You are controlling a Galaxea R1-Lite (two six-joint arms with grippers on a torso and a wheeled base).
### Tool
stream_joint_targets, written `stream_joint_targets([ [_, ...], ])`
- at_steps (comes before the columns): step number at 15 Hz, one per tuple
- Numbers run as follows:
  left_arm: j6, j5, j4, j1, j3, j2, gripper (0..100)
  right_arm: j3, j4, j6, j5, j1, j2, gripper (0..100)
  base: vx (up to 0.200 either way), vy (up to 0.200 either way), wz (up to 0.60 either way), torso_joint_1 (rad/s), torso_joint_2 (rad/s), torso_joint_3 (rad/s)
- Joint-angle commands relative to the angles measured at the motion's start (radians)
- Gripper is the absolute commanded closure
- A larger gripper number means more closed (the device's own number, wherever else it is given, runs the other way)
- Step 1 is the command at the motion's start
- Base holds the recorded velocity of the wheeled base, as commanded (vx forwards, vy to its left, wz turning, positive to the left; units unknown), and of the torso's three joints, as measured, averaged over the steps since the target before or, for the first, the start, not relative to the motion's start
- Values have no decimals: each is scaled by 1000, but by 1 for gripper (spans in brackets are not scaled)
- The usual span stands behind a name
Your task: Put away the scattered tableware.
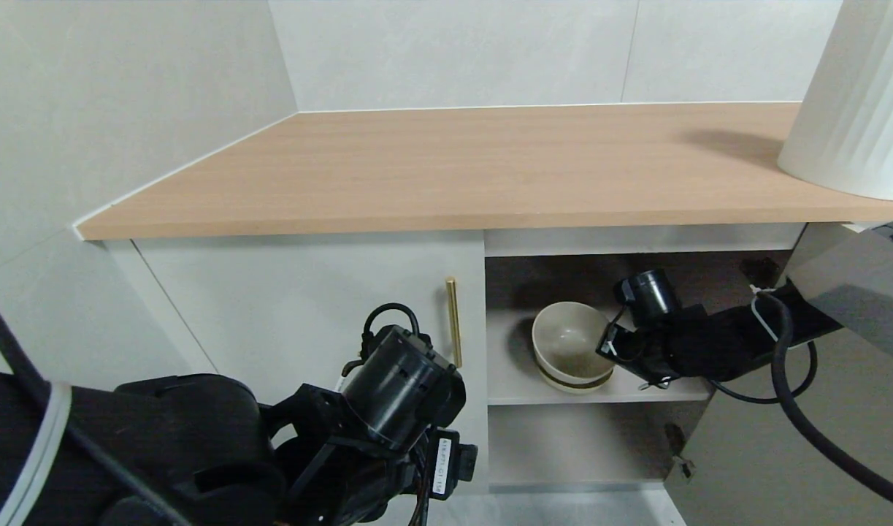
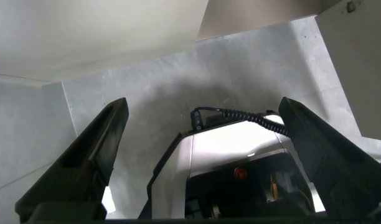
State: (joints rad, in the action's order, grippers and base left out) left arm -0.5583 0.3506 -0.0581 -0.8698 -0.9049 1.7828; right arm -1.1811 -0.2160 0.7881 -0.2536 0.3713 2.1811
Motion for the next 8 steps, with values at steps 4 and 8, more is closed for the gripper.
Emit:
stream_joint_targets([
  [4, 0, 2, 0, 0, 0, 1, 0, 0, 0, -23, -42, 0, 26, 100, 0, 0, 0, 0, 0, 0],
  [8, 0, 1, 0, 0, 0, 1, 0, 0, 0, -27, -42, 0, 25, 100, 0, 0, 0, 0, 0, 0],
])
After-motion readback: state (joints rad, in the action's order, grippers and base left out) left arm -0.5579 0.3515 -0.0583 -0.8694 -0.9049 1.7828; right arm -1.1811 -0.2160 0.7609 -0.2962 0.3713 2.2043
